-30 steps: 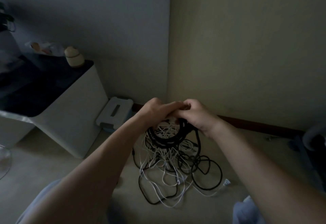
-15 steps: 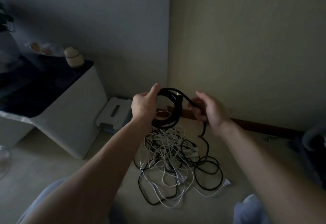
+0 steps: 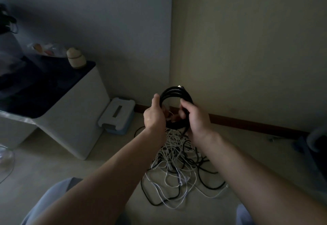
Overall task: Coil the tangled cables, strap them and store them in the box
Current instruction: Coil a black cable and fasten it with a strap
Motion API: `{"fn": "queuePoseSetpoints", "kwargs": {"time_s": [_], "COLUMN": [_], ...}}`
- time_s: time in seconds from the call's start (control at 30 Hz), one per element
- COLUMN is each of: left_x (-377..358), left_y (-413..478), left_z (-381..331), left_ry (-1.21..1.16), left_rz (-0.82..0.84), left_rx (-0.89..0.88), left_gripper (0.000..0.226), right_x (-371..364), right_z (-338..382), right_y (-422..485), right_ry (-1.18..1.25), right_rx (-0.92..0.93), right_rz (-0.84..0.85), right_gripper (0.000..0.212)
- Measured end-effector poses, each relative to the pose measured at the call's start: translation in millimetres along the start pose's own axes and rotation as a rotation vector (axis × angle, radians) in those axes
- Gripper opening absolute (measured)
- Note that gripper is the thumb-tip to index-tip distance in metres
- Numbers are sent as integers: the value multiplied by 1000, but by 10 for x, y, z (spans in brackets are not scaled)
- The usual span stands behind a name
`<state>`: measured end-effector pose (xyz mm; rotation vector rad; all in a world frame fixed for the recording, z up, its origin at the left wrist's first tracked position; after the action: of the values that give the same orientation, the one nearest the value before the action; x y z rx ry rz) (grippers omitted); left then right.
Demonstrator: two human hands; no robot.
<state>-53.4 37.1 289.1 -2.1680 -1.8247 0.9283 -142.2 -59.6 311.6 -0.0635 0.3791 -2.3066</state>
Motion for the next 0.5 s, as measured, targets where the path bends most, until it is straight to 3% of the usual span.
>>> {"fn": "queuePoseSetpoints", "kwargs": {"time_s": [0.07,0.2,0.3,0.4,0.5], "left_x": [-15,-186,-421,-483,-400], "left_y": [49,1,-147,-196,-97], "left_z": [-112,-470,-576,-364,-274], "left_ry": [204,512,799,1158,1035], "left_rz": [64,239,530,752,701], "left_rx": [-115,-526,-727,-669,-375], "left_gripper": [42,24,42,41,62], "right_x": [28,72,2,9,50], "right_z": [52,221,213,201,201], "right_y": [18,19,-6,25,74], "right_ry": [8,-250,-479,-676,-690], "right_rx": [-21,57,73,99,112], "right_rz": [57,207,385,403,379], "right_gripper": [44,29,18,12,11]}}
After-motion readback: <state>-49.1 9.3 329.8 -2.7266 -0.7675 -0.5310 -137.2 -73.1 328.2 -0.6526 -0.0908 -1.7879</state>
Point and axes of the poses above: each hand's wrist, its own y-axis towards the middle knuckle, its own x-axis out of the back of the hand, z = x × y, the point moved 7 cm from there along y, towards the middle knuckle, and after that the axes turned 13 degrees about -y, right-handed, at the moved point
